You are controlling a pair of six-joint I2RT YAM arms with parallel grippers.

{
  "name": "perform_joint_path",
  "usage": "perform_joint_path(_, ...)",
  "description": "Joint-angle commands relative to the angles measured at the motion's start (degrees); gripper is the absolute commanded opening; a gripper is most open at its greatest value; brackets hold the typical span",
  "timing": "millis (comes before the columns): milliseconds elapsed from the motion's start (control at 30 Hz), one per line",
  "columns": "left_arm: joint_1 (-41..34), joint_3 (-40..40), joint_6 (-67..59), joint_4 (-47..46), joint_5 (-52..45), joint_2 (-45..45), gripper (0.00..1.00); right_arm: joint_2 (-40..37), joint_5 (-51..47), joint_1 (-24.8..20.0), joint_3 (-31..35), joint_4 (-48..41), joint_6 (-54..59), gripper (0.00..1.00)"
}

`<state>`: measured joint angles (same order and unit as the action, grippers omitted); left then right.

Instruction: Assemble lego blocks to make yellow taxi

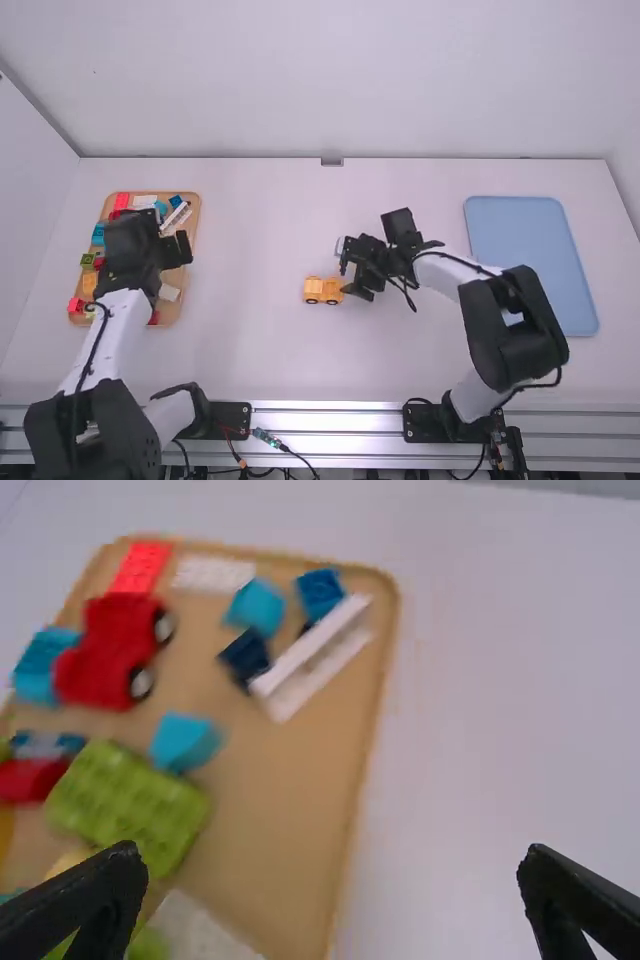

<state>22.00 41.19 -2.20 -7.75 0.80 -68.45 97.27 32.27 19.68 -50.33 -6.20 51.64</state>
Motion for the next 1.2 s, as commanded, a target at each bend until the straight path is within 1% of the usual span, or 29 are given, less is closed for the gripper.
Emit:
perform_joint_path(0, 2.89, 4.07, 5.62, -2.36, 1.9, 0.82, 0.99, -3.25, -4.33, -0.46, -1.84, -0.09, -6.4, 0.99)
perform_joint_path(100, 6.19, 5.77, 10.36, -5.97, 3.56, 0.82, 0.99, -4.65, -8.22, -1.18, -3.5, -0.13, -13.64, 0.99)
perform_joint_path(167, 9.2, 6.51, 11.8, -7.37, 5.07, 0.65, 0.99, -4.87, -11.76, -1.73, -5.44, -0.44, -20.76, 0.99)
perform_joint_path(267, 12.85, 9.31, 10.86, -10.67, 1.64, -1.61, 0.99, -4.87, -14.21, -1.81, -7.37, -2.23, -24.55, 0.99)
perform_joint_path(333, 15.32, 12.46, 8.48, -14.03, -2.01, -4.6, 0.99, -4.87, -14.51, -1.66, -8.17, -3.32, -24.81, 0.99)
perform_joint_path(467, 18.05, 19.45, 6.23, -20.13, -5.31, -12.01, 0.99, -4.87, -14.14, -1.68, -8.2, -3.1, -24.33, 0.99)
perform_joint_path(633, 18.47, 32.0, 6.25, -29.24, -2.34, -25.69, 0.99, -4.87, -14.36, -1.77, -8.15, -3.08, -24.39, 0.99)
perform_joint_path(767, 18.51, 38.18, 4.92, -31.28, -1.55, -33.89, 0.99, -4.87, -14.34, -1.73, -8.22, -3.08, -24.37, 0.99)
perform_joint_path(833, 18.6, 39.26, 3.61, -31.32, -1.84, -35.48, 0.99, -4.87, -14.34, -1.68, -8.2, -3.08, -24.37, 0.99)
perform_joint_path(867, 18.45, 40.28, 1.95, -31.15, -1.66, -37.23, 0.96, -4.87, -14.34, -1.7, -8.2, -3.1, -24.11, 0.99)
perform_joint_path(967, 18.53, 41.05, -1.16, -30.8, -1.22, -39.26, 0.75, -4.87, -14.47, -1.64, -8.2, -3.13, -22.71, 0.99)
perform_joint_path(1000, 18.45, 40.98, -1.44, -30.71, -1.25, -39.29, 0.75, -4.87, -14.58, -1.64, -8.2, -3.13, -22.71, 0.99)
perform_joint_path(1033, 18.49, 40.48, -2.43, -30.27, -1.18, -39.33, 0.71, -4.87, -14.53, -1.7, -8.2, -3.08, -22.71, 0.99)
perform_joint_path(1167, 18.53, 38.53, -0.85, -28.46, 2.54, -39.33, 0.73, -4.87, -14.53, -1.64, -8.2, -3.04, -22.71, 0.99)
